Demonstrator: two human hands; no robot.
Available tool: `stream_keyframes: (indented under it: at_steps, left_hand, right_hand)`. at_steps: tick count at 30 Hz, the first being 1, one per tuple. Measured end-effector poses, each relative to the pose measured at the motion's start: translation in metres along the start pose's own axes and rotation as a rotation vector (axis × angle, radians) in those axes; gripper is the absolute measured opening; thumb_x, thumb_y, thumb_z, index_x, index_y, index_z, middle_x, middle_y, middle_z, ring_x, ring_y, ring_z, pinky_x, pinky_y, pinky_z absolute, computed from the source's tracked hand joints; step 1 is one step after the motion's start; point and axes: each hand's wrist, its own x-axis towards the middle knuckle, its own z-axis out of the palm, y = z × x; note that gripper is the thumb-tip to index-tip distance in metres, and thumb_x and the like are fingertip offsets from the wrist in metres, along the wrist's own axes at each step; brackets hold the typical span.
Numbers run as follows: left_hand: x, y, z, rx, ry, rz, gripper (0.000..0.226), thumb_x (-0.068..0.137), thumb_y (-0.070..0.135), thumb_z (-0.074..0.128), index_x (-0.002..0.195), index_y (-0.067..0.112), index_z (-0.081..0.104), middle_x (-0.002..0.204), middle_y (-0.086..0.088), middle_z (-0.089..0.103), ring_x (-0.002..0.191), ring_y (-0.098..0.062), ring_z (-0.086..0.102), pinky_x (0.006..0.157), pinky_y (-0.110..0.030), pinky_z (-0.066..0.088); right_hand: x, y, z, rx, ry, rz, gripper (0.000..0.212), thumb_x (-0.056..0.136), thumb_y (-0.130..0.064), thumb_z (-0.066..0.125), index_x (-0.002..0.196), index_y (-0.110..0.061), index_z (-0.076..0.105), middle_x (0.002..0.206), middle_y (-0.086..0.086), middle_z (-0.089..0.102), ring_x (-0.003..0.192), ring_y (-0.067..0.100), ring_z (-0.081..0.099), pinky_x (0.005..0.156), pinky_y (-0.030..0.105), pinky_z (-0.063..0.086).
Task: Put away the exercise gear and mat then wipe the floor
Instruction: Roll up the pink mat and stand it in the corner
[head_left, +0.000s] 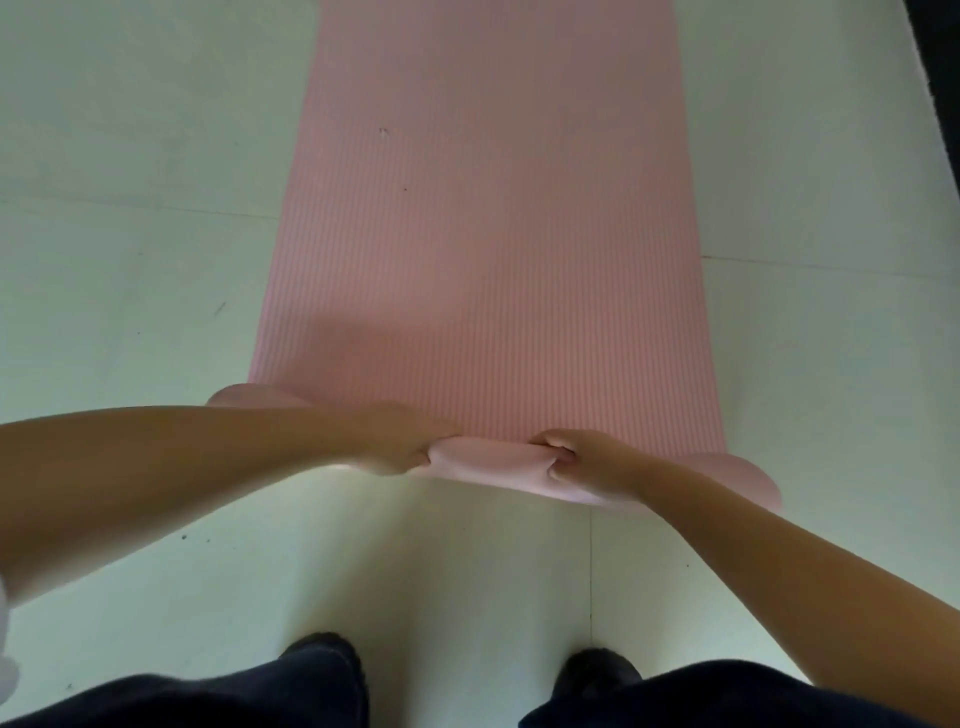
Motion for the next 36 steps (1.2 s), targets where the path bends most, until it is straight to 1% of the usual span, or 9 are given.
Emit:
stream_keyframes:
  at_steps: [4, 7, 13, 17, 21, 24, 27, 32, 36]
  left_hand:
    - [0.007, -0.030, 0.000, -0.201, -0.023, -0.109, 0.069, 0.075, 0.057, 0.051, 0.130, 0.016, 0.052, 0.127, -0.005, 0.056, 0.115, -0.022, 0.052, 0.091, -0.030, 0.037]
    - [0.024, -0.042, 0.011, -0.251, 0.013, -0.120, 0.028, 0.091, 0.033, 0.058, 0.111, 0.014, 0.057, 0.106, -0.002, 0.058, 0.101, -0.023, 0.054, 0.082, -0.033, 0.039]
    - [0.035, -0.050, 0.015, -0.188, 0.076, -0.110, 0.014, 0.091, 0.036, 0.055, 0.097, 0.024, 0.051, 0.096, 0.005, 0.055, 0.091, -0.019, 0.054, 0.078, -0.032, 0.041]
    - [0.020, -0.040, 0.028, -0.090, 0.193, -0.096, 0.017, 0.095, 0.036, 0.050, 0.101, 0.021, 0.043, 0.105, 0.002, 0.052, 0.094, -0.019, 0.050, 0.077, -0.032, 0.037]
    - [0.016, -0.043, 0.031, 0.232, 0.306, -0.061, 0.044, 0.096, 0.047, 0.029, 0.119, 0.015, 0.049, 0.121, -0.002, 0.048, 0.110, -0.024, 0.048, 0.090, -0.035, 0.039]
    - [0.014, -0.049, 0.027, 0.476, 0.544, -0.016, 0.049, 0.092, 0.043, 0.026, 0.112, 0.011, 0.056, 0.105, -0.008, 0.061, 0.091, -0.030, 0.057, 0.087, -0.043, 0.039]
    - [0.014, -0.034, 0.026, 0.547, 0.770, 0.072, 0.043, 0.090, 0.040, 0.040, 0.120, 0.010, 0.046, 0.104, -0.011, 0.058, 0.091, -0.031, 0.049, 0.085, -0.045, 0.042]
    - [0.016, -0.018, 0.034, 0.571, 0.529, -0.068, 0.090, 0.076, 0.062, 0.058, 0.144, 0.013, 0.024, 0.119, -0.017, 0.048, 0.101, -0.034, 0.049, 0.085, -0.049, 0.043]
    - [0.031, -0.021, 0.004, 0.541, 0.360, -0.091, 0.074, 0.097, 0.042, 0.044, 0.152, 0.026, -0.002, 0.132, -0.014, 0.040, 0.114, -0.032, 0.043, 0.089, -0.042, 0.038]
  right_hand:
    - [0.005, 0.008, -0.011, 0.093, 0.029, 0.105, 0.023, 0.086, -0.023, 0.057, 0.108, -0.024, 0.065, 0.103, -0.002, 0.065, 0.098, 0.019, 0.059, 0.083, 0.031, 0.045]
    - [0.018, 0.013, -0.015, -0.166, 0.091, 0.133, 0.030, 0.089, -0.039, 0.056, 0.115, -0.024, 0.063, 0.108, -0.002, 0.063, 0.101, 0.021, 0.056, 0.086, 0.033, 0.041]
    - [0.010, 0.011, 0.032, -0.637, 0.725, -0.311, 0.038, 0.087, -0.028, 0.045, 0.121, -0.016, 0.054, 0.117, 0.007, 0.060, 0.110, 0.030, 0.054, 0.097, 0.048, 0.038]
    - [-0.004, 0.014, 0.075, -0.843, 0.511, -0.366, 0.071, 0.074, -0.032, 0.064, 0.140, -0.017, 0.040, 0.143, 0.013, 0.045, 0.136, 0.027, 0.034, 0.103, 0.061, 0.027]
    - [0.008, 0.019, 0.052, -0.947, 0.316, -0.309, 0.108, 0.051, -0.029, 0.085, 0.145, -0.018, 0.033, 0.148, 0.014, 0.039, 0.137, 0.026, 0.033, 0.101, 0.060, 0.039]
    - [0.029, 0.007, 0.020, -0.916, 0.249, -0.219, 0.109, 0.051, -0.020, 0.083, 0.145, -0.021, 0.028, 0.135, 0.013, 0.053, 0.118, 0.032, 0.054, 0.091, 0.049, 0.049]
    - [0.047, -0.011, -0.010, -0.719, 0.199, -0.173, 0.080, 0.079, -0.019, 0.060, 0.149, -0.029, 0.021, 0.135, 0.008, 0.048, 0.115, 0.031, 0.051, 0.093, 0.040, 0.042]
    - [0.060, -0.031, -0.049, -0.171, 0.067, -0.004, 0.064, 0.079, -0.006, 0.048, 0.135, -0.039, 0.047, 0.132, -0.006, 0.056, 0.120, 0.021, 0.050, 0.095, 0.032, 0.040]
    - [0.061, -0.026, -0.045, -0.342, 0.115, 0.054, 0.064, 0.080, -0.016, 0.052, 0.139, -0.037, 0.039, 0.140, -0.006, 0.046, 0.130, 0.021, 0.039, 0.108, 0.043, 0.028]
